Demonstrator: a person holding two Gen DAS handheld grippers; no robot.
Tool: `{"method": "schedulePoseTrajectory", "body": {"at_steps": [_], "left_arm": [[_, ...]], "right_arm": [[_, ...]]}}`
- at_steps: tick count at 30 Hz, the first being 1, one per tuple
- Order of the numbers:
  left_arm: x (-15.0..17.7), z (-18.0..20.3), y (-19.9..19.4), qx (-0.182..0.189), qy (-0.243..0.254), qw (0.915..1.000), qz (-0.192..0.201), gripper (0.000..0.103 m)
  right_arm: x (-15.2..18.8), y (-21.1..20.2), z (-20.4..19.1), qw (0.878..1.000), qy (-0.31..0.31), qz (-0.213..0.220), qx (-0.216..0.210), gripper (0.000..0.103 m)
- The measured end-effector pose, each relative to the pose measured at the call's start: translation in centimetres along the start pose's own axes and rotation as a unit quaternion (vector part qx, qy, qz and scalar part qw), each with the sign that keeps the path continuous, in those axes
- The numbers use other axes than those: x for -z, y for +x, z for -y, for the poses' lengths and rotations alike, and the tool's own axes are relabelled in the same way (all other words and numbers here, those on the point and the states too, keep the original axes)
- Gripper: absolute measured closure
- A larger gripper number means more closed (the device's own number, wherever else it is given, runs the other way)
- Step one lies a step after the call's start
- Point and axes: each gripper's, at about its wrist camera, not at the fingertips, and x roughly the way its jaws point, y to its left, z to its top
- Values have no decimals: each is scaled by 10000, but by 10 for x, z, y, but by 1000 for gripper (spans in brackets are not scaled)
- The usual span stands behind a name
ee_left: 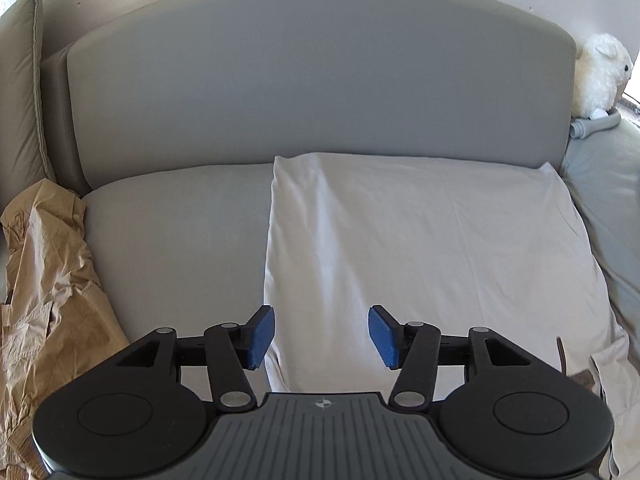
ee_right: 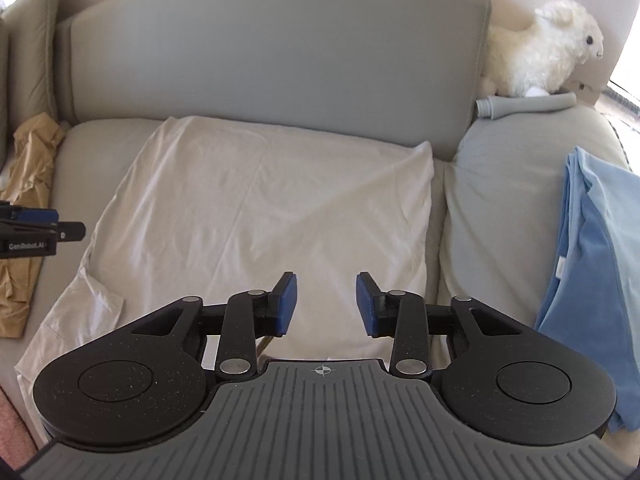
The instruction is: Fold clothes
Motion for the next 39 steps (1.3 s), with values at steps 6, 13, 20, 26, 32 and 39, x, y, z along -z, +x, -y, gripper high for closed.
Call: {"method": "schedulePoseTrajectory", "body": {"at_steps": [6, 13, 20, 26, 32, 39], "left_arm": [[-29, -13, 58, 111, -271, 9978, 591, 61], [-62, -22, 126, 32, -271, 9982, 530, 52], [-91, -46, 178, 221, -414, 9980, 423, 51], [-102, -57, 198, 452, -331, 9973, 478, 51], [-111, -50, 213, 339, -1, 9987, 380, 49], [-119, -38, 224, 288, 288, 9983, 415, 69]], "right_arm": [[-10, 41, 32, 9960, 516, 725, -48, 60], [-35, 116, 61, 9932, 681, 922, 209, 58], [-65, 176, 99, 9900, 1014, 916, 344, 55], [-79, 208, 121, 9865, 1339, 916, 230, 54], [-81, 220, 130, 9871, 1372, 824, 86, 54], [-94, 238, 127, 9924, 1034, 639, 175, 56]]}}
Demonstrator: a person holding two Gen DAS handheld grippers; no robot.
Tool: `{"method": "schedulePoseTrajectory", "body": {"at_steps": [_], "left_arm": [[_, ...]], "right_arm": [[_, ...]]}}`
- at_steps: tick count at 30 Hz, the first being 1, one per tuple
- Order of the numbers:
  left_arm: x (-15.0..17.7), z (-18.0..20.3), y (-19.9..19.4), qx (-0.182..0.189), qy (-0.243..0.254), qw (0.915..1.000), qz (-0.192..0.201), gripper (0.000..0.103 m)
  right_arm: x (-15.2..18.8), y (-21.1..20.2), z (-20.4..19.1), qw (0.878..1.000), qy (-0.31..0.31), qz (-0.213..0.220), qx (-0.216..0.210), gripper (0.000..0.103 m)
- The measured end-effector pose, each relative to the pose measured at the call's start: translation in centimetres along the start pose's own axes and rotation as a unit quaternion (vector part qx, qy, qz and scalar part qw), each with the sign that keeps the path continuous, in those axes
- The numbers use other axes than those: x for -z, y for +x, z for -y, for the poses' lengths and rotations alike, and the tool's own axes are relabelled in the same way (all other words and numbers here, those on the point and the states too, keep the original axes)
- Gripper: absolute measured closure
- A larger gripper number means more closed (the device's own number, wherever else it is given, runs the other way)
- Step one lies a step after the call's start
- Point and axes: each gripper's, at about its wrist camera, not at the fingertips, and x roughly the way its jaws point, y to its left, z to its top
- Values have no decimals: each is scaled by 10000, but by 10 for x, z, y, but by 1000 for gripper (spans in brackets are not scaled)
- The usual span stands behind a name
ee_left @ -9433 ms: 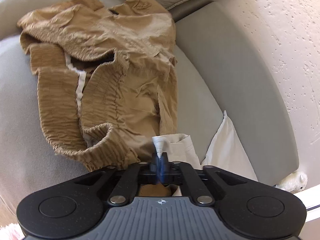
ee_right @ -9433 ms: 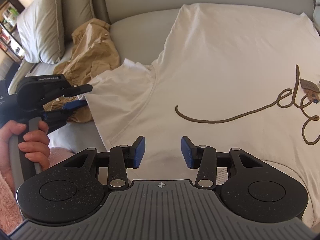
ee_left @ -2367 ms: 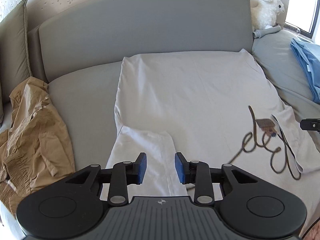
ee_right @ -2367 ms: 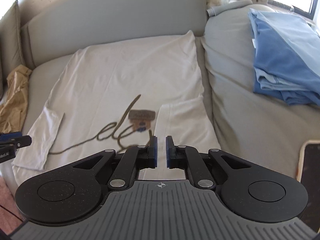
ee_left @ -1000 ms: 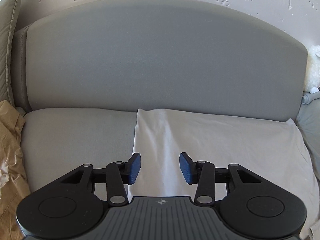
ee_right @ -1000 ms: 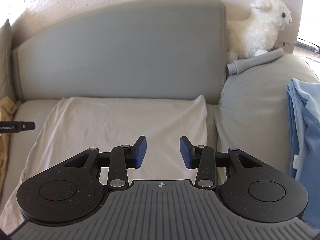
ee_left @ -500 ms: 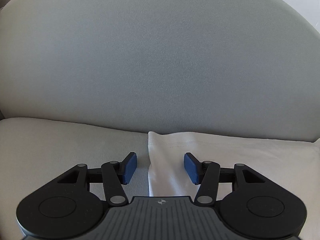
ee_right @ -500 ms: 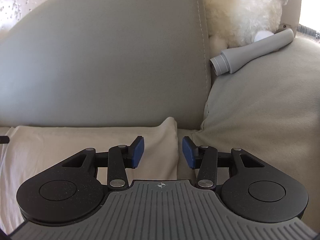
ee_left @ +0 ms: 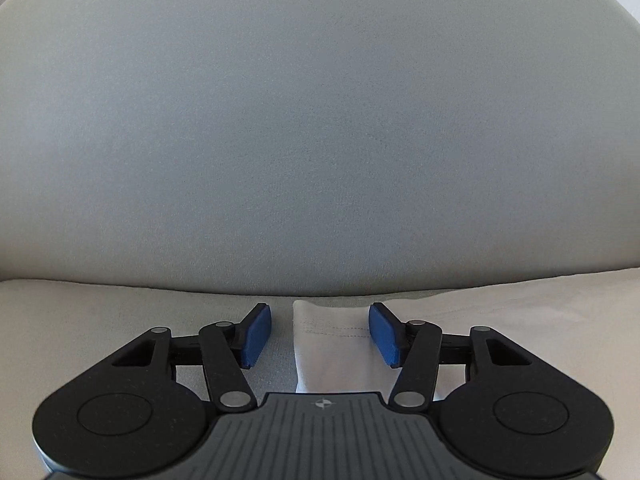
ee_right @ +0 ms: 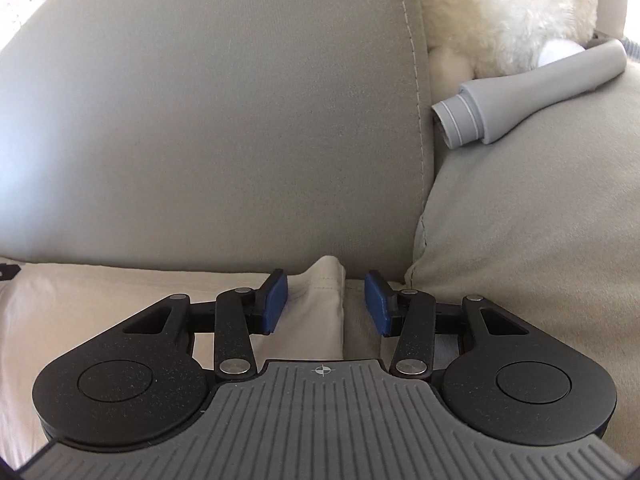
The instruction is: Fold clothes
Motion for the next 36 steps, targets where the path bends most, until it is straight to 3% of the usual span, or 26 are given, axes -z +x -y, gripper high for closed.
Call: {"method": "schedulePoseTrajectory", "body": {"at_steps": [3, 6, 8, 9, 13, 20, 29, 36], "left_arm": [[2, 21, -3, -11, 641, 9979, 63, 97], [3, 42, -2, -273, 1292, 9912, 89, 100], [3, 50, -2, -422, 1519, 9875, 92, 100], [2, 51, -3, -464, 1545, 9869, 95, 100], [0, 58, -13, -697, 1609, 9841, 294, 100], [-14, 58, -61, -943, 1289, 9830, 910, 99], [-6, 71, -141, -1038, 1285, 9751, 1477, 99], [32, 66, -189, -1046, 813, 9794, 1525, 99]], "right_arm": [[2, -1, -4, 10000, -72, -16, 45, 64], [4, -4, -6, 9998, -156, -53, 129, 75], [5, -6, -9, 9995, -247, -90, 189, 95], [4, -6, -11, 9993, -299, -112, 208, 100], [0, -9, -26, 9965, -636, -125, 524, 101], [-6, -50, -50, 9919, -902, 465, 761, 101], [-1, -144, -89, 9847, -1027, 1107, 867, 101], [18, -221, -90, 9827, -977, 1287, 904, 101]]}}
